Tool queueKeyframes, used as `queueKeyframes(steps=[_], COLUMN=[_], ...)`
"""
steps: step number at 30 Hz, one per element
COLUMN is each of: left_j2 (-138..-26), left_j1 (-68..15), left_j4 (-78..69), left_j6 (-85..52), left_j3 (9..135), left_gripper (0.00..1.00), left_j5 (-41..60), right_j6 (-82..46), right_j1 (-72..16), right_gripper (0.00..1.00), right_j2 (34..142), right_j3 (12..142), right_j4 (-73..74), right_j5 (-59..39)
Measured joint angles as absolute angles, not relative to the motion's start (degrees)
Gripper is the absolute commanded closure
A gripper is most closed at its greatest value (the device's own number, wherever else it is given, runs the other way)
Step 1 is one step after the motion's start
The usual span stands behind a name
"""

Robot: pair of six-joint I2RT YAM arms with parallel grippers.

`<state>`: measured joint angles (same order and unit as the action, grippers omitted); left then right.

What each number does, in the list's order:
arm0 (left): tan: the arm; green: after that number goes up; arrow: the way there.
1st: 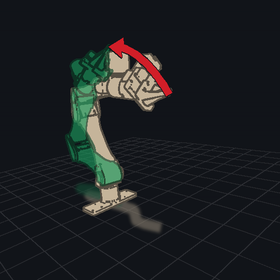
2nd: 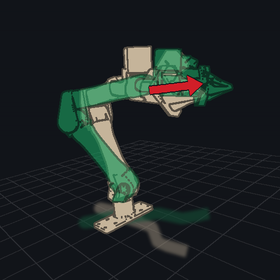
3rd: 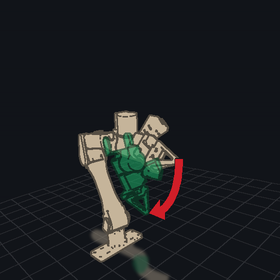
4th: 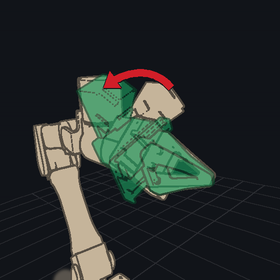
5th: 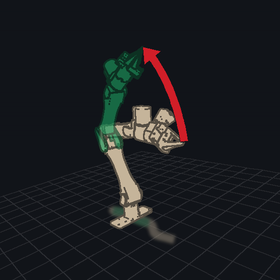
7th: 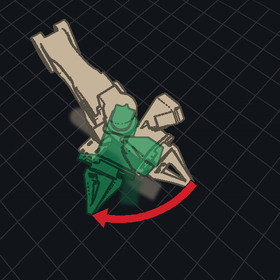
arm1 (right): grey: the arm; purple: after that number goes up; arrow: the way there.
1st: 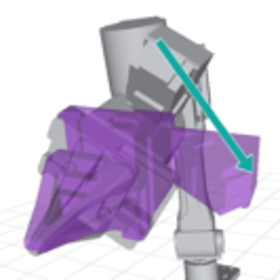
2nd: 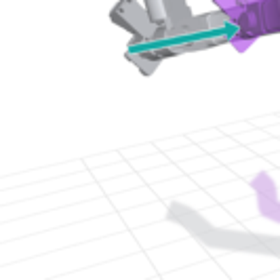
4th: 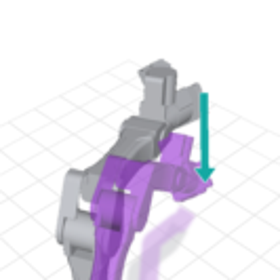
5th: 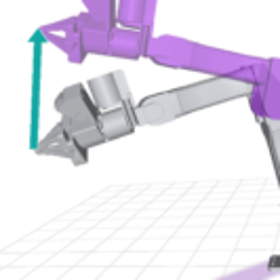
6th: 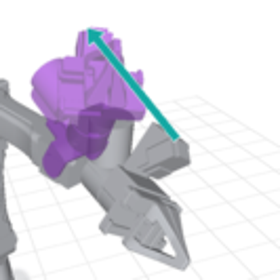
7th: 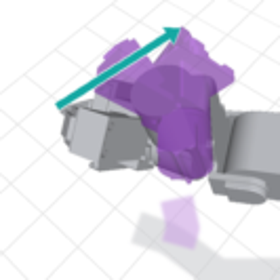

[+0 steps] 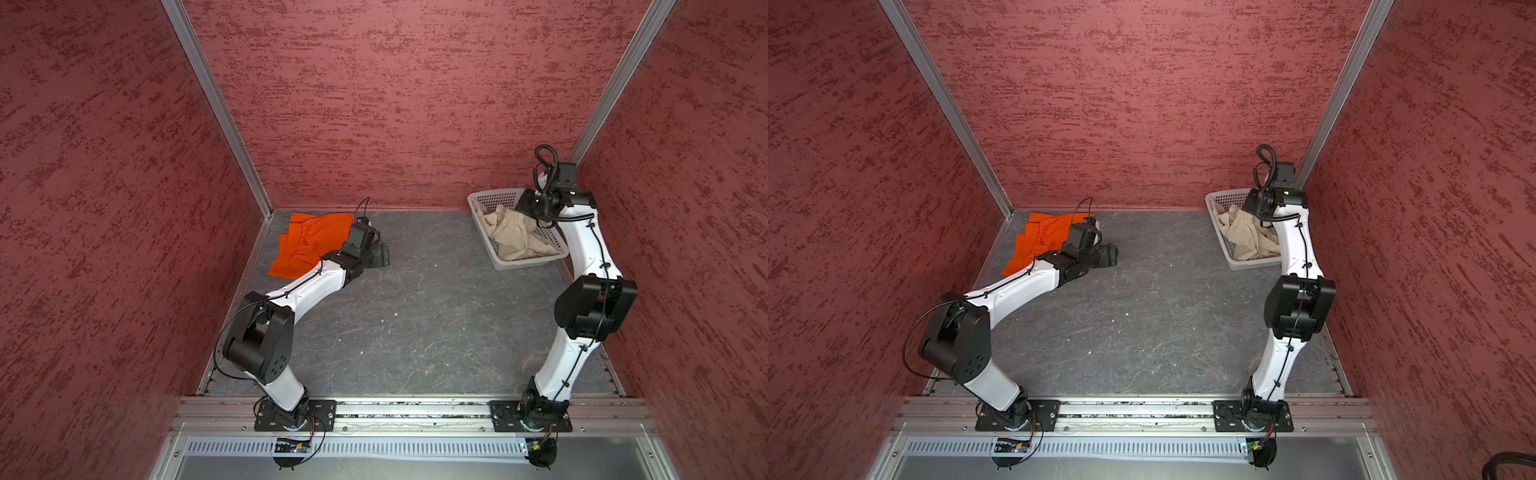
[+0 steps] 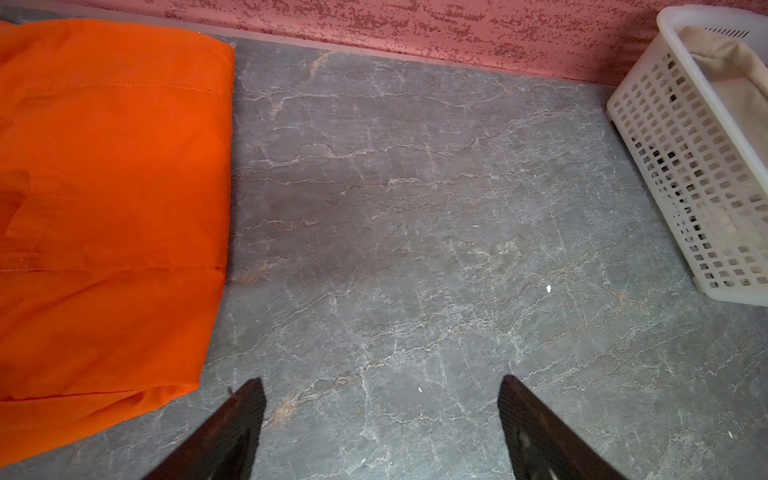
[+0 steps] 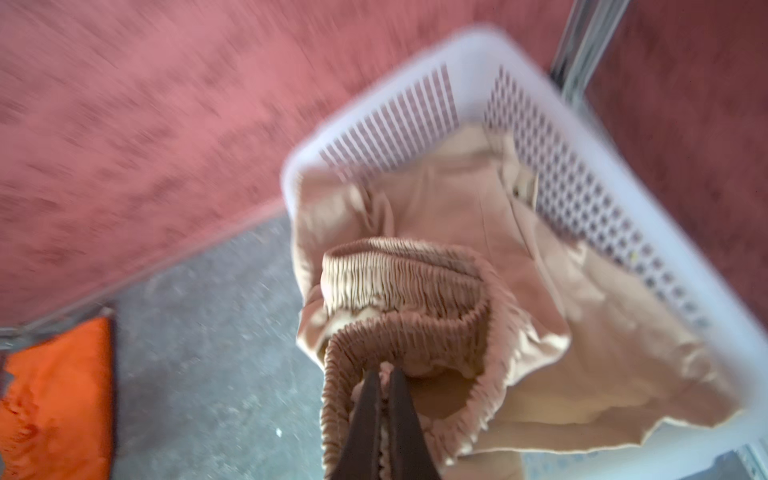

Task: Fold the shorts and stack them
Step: 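Grasp the beige shorts' waistband with the right gripper and lift them out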

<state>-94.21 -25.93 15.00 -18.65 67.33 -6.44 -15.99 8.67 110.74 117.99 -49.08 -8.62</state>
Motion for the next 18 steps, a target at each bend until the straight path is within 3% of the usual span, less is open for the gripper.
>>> queueKeyframes(steps=[9, 18], left_j2=[-90.1, -83.6], left_j1=[-25.2, -25.0], left_j4=[14.1, 10.3], left_j6=[-17.0, -13.9], left_j3=[68.5, 67.4], left_gripper=[0.12, 0.13], left_j5=[-7.7, -8.0], right_j6=[-15.0, -17.3], right_j1=[8.7, 8.7], right_gripper=[1.00, 1.00], right_j2=[110.4, 105.8], right_j3=[144.9, 147.0], right_j4=[-49.7, -37.3], right_j5=[-13.5, -28.3])
